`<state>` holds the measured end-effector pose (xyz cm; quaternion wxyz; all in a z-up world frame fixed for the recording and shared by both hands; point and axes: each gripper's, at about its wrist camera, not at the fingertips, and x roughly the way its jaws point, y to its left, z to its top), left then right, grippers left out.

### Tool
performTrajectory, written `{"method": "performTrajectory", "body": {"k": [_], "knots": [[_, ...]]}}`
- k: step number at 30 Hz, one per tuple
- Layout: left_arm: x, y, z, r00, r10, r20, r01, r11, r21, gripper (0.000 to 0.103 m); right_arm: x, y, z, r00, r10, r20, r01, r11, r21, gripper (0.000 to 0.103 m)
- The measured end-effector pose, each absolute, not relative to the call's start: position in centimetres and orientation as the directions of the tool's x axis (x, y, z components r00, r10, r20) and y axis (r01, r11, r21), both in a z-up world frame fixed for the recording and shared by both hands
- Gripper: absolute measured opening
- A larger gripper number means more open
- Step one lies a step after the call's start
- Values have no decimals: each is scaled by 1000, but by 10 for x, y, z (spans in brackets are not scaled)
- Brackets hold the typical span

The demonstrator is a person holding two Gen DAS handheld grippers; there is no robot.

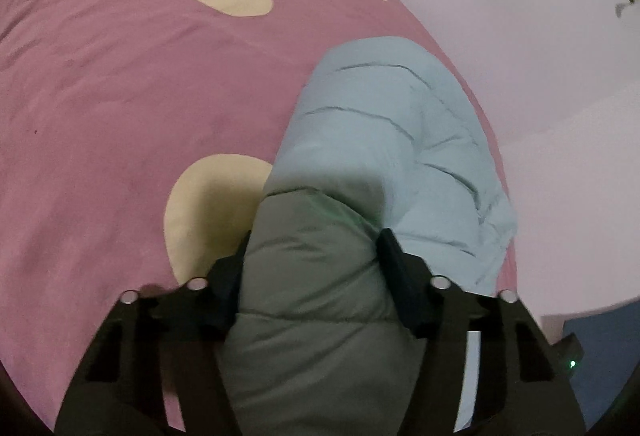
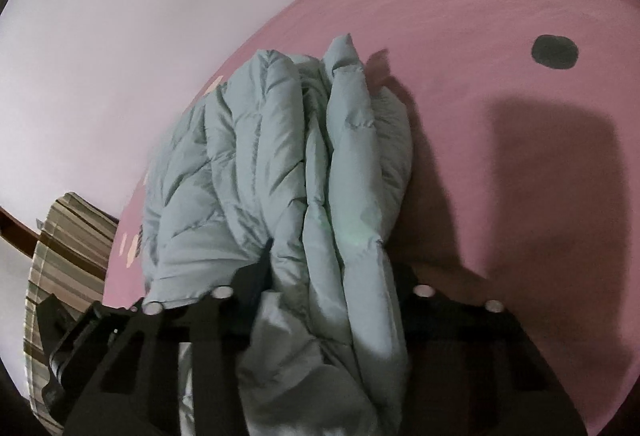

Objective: Fold large clothes

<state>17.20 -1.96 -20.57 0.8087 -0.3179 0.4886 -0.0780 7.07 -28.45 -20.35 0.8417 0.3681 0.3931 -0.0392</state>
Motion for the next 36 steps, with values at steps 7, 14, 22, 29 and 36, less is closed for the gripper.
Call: {"method": "performTrajectory", "body": {"k": [7,14,22,29,36], "knots": [[172,-17,-186,551,-418,-723,-141,807,-574,34,70,-273,-192,726,227,-649,307,738,601,25],[186,20,-162,599,-371,-709,-167,808,-564,32,102,-242,-173,740,280,-611,221,757,615,24],[211,81,-160,639,-285,-715,-232,814,-532,32,160,-185,-176,715,358,-601,139,769,624,24],[228,112,-181,631,-256,-732,-273,810,-519,32,180,-164,-190,686,374,-624,130,781,610,24],[227,116,-191,634,-251,-732,-260,822,-507,32,189,-155,-198,676,357,-644,148,791,594,24]]}}
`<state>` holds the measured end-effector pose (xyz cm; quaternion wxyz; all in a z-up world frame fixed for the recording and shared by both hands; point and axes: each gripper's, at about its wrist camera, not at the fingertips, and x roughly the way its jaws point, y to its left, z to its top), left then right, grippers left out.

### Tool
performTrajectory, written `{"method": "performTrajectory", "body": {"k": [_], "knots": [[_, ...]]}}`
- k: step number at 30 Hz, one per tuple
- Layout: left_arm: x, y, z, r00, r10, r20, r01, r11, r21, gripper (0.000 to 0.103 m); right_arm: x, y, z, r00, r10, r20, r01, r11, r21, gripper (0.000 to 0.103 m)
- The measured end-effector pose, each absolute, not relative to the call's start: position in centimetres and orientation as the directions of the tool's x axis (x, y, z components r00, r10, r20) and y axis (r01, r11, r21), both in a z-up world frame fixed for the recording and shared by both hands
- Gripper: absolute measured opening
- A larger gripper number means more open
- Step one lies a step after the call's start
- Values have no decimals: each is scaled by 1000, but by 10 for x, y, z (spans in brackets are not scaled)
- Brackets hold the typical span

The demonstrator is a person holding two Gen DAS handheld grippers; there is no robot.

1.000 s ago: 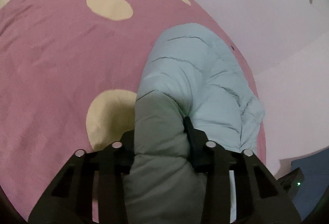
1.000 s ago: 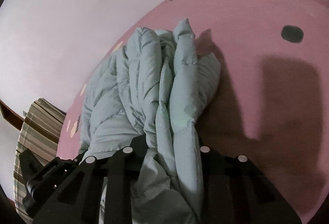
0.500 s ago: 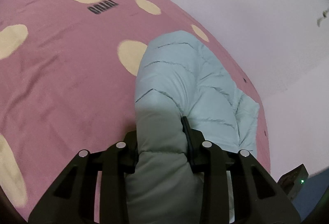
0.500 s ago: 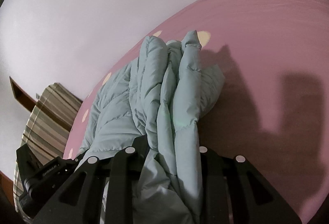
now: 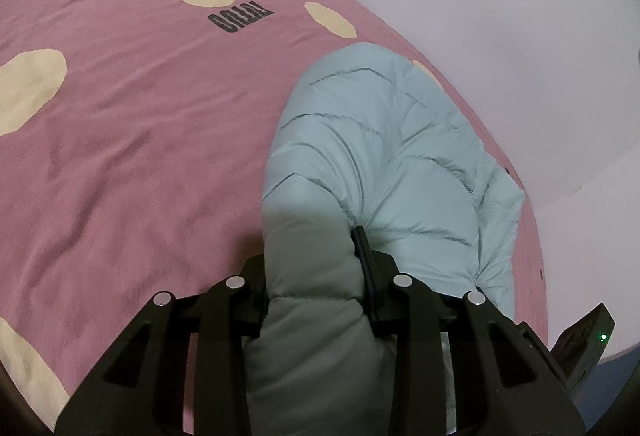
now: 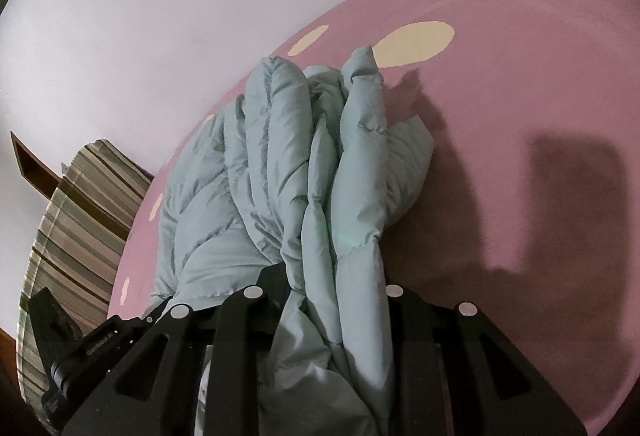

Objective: Fold large clothes

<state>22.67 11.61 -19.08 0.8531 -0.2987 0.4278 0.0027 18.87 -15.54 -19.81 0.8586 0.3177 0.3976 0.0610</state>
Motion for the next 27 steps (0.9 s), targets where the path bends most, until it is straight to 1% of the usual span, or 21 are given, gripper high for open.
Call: {"method": "performTrajectory", "body": {"k": [23,24,27], "knots": [[225,112,-196,640,-240,-730,-224,850,-476,34,190,-144,-206,673,352,-650,170,782,599,25],[225,112,-195,641,-240,-729,-222,852,-475,34,190,-145,-206,673,353,-650,171,781,601,25],[225,112,-194,640,-231,-733,-220,859,-463,41,190,-147,-207,672,350,-653,178,779,601,31]]}}
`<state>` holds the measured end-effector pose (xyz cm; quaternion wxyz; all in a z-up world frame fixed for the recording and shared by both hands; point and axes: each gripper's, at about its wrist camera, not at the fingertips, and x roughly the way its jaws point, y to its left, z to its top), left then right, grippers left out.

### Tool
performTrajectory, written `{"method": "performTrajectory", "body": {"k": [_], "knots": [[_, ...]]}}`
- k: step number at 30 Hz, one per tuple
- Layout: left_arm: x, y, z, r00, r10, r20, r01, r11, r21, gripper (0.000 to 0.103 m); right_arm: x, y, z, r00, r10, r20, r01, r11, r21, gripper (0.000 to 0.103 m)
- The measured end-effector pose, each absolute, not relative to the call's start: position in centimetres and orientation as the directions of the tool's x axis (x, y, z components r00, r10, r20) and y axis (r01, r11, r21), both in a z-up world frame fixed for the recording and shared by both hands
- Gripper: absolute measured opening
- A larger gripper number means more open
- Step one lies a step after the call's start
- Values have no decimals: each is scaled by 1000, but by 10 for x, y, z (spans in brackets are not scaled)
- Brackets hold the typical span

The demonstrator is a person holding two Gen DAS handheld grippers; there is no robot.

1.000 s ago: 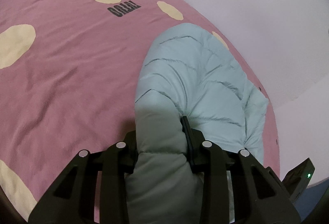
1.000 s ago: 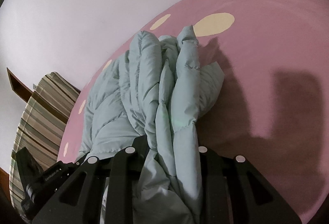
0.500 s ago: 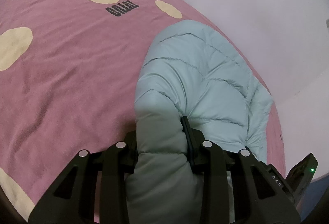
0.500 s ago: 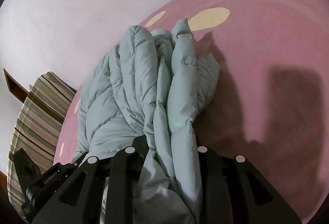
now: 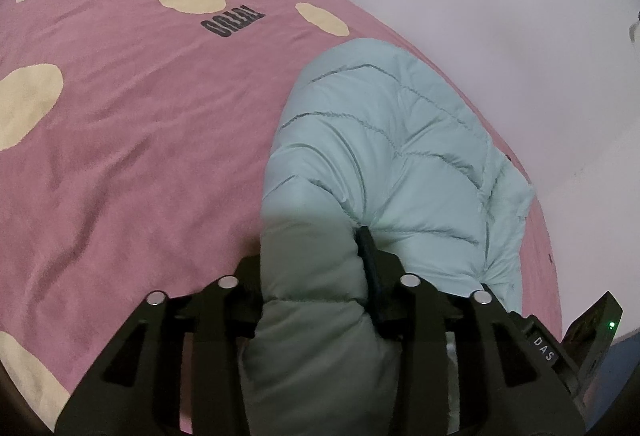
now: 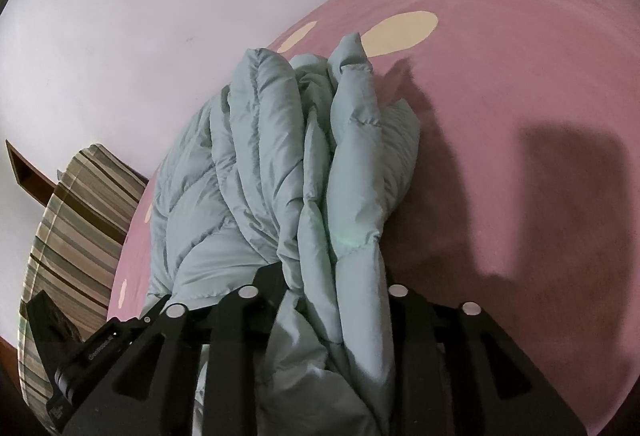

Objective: Fold large clothes

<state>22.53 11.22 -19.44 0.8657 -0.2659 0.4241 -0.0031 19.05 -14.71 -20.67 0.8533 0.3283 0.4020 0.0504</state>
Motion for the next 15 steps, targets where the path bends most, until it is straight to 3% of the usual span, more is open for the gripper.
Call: {"method": "performTrajectory", "body": {"k": [4,6,15], "knots": [[225,115,-194,638,-199,-744,-232,871,-432,59,189,-150,-207,671,347,-655,190,774,604,40],[224,117,-194,635,-186,-750,-236,877,-418,62,187,-151,-207,671,347,-655,193,772,606,42],[218,108,-185,632,-96,-769,-200,938,-282,67,174,-155,-207,667,336,-665,198,781,593,43]]}}
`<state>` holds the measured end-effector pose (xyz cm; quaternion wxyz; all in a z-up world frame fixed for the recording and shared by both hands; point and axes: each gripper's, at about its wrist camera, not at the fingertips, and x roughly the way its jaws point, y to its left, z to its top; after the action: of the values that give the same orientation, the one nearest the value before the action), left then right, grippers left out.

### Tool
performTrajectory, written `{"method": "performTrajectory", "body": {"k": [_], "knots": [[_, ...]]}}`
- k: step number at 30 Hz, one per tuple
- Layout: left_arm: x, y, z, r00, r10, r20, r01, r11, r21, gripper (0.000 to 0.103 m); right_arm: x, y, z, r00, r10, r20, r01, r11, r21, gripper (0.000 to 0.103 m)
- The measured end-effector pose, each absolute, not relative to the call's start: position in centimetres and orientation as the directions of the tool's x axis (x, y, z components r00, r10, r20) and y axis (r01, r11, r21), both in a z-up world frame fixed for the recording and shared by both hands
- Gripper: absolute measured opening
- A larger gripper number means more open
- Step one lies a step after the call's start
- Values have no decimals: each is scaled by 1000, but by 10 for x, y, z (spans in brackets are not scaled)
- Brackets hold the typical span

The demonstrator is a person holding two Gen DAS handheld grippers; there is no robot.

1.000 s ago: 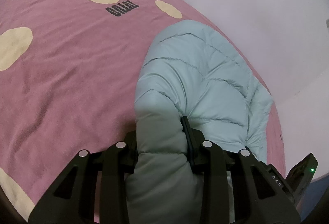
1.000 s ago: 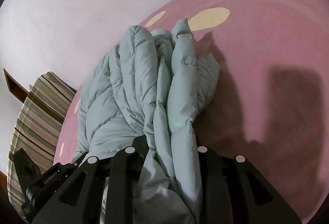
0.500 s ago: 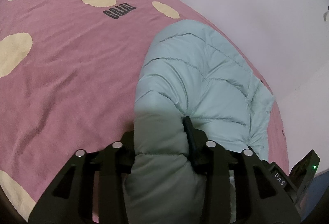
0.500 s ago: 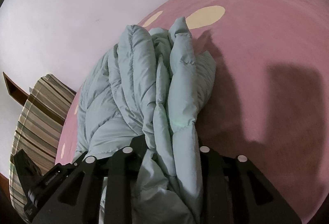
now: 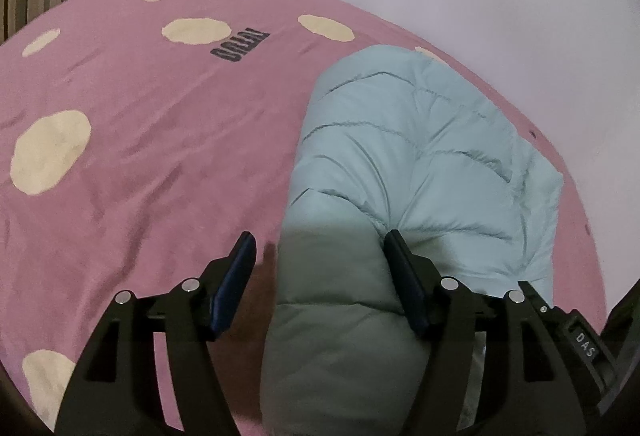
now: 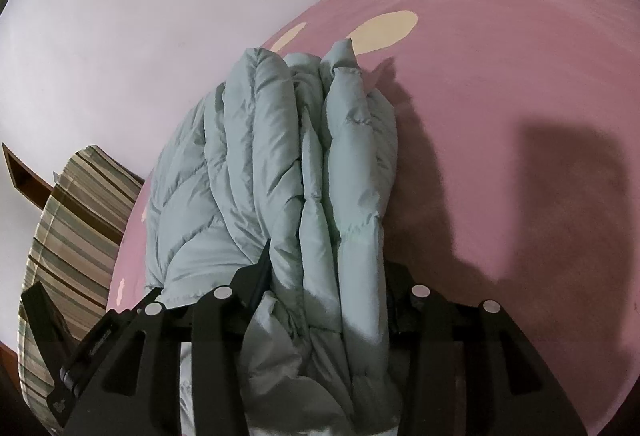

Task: Fold large clothes
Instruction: 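Open both tools and lift them away from the folded jacket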

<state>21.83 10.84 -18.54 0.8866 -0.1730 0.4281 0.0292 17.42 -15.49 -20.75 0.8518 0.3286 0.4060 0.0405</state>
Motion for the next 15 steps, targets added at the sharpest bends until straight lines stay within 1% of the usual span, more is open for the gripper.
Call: {"method": "performTrajectory", "body": {"k": [3,4,7,10,15], "knots": [[216,107,-182,632,-76,-771,-189,950,-248,68,170,-157,-204,669,329,-666,195,787,585,44],[215,108,-182,631,-70,-773,-189,952,-241,70,168,-158,-203,671,325,-667,196,789,583,49],[212,108,-180,627,-65,-776,-189,954,-232,73,162,-163,-199,679,303,-668,208,794,571,55],[212,108,-179,620,-55,-783,-194,956,-221,75,158,-169,-196,680,288,-674,217,799,560,58],[210,101,-175,612,-21,-791,-192,966,-174,77,153,-182,-189,684,232,-692,257,810,526,58]]}}
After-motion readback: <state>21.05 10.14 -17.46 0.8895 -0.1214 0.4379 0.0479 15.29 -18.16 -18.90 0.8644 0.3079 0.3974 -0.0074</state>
